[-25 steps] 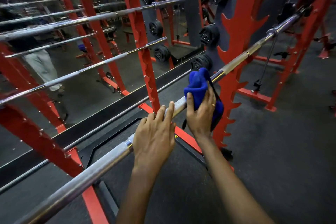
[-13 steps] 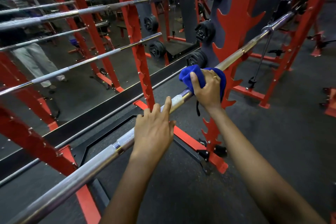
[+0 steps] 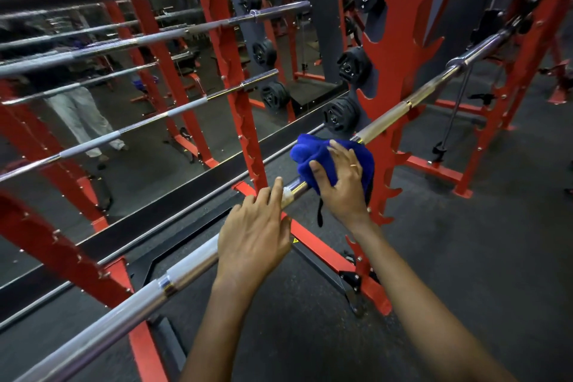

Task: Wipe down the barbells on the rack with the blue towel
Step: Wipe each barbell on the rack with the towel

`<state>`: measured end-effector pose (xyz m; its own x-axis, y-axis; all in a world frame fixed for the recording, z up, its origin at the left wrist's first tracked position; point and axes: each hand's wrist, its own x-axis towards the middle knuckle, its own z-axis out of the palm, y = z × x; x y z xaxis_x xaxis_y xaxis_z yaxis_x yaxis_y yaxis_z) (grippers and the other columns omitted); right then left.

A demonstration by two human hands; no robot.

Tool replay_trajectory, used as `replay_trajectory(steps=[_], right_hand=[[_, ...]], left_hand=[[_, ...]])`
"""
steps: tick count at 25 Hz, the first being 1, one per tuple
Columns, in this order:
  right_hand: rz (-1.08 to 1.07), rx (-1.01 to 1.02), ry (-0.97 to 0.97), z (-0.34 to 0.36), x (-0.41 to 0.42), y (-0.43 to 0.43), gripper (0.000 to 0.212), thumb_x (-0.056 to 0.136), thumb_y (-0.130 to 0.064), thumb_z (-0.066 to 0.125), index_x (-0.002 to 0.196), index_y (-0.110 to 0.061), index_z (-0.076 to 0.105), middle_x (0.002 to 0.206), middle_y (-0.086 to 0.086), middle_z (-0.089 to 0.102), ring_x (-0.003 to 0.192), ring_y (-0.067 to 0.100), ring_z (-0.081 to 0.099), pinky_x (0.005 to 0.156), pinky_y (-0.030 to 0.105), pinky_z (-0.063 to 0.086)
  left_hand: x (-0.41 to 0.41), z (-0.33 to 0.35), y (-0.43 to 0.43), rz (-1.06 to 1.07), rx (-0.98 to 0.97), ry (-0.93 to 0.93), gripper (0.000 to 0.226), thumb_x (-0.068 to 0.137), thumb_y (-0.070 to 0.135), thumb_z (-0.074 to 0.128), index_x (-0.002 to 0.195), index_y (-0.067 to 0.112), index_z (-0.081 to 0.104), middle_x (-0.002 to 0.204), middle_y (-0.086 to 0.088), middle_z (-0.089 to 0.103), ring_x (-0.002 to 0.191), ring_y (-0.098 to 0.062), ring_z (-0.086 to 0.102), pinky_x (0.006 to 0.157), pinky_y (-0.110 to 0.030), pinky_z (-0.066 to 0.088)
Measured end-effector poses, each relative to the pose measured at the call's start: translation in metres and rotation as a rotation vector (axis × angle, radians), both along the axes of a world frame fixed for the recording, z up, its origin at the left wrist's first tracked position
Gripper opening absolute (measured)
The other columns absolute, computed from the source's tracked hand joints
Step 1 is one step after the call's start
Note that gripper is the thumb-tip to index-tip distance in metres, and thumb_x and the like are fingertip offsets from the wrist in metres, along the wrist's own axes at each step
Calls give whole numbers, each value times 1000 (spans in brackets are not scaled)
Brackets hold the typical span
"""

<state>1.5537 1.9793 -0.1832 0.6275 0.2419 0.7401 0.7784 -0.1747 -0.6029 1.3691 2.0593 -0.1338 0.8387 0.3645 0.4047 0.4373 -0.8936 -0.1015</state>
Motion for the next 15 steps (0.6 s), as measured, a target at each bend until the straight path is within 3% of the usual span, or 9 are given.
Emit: replay_trajectory(steps=[2,5,7,10,13,15], right_hand=[[31,170,189,-2,17,1,69,99,-57,49,140,-3,55,148,0,49,145,18,36,124,48,26],[38,465,493,-1,18,22,73,101,-56,47,155,-8,37,162,4,36,152,20,30,126,43,23],[105,637,734,3,6,33,74,99,-62,45,156,-16,35,157,5,44,146,17,42,122,41,32],[363,841,1327,0,-14,27,75,95,-74,41,143,-19,53,136,9,65,122,25,64,98,41,53],[798,879,1430,-17,-32,23,81,91,-79,43,140,-17,59,137,17,63,127,33,60,108,46,46],[828,825,1440,-22,-38,20,81,89,-79,48,135,-15,63,134,20,64,123,35,62,107,47,46]], left_hand=[[0,2,-3,11,-28,-20,61,93,41,59,148,18,47,116,4,66,95,-19,65,73,-34,51],[-1,1,-6,16,-29,-32,57,94,37,59,146,19,49,116,4,68,94,-20,65,74,-36,51],[2,3,-5,7,-45,-39,56,99,44,51,149,19,46,124,4,67,99,-19,65,79,-36,53],[2,4,-7,24,-56,-69,54,105,49,32,150,22,45,131,6,65,110,-17,62,84,-35,51],[2,9,-14,73,-61,-105,49,109,46,30,150,25,46,132,9,65,113,-15,61,86,-33,48],[3,11,-15,88,-111,-91,49,109,48,28,152,29,42,135,12,63,116,-12,59,89,-31,45]])
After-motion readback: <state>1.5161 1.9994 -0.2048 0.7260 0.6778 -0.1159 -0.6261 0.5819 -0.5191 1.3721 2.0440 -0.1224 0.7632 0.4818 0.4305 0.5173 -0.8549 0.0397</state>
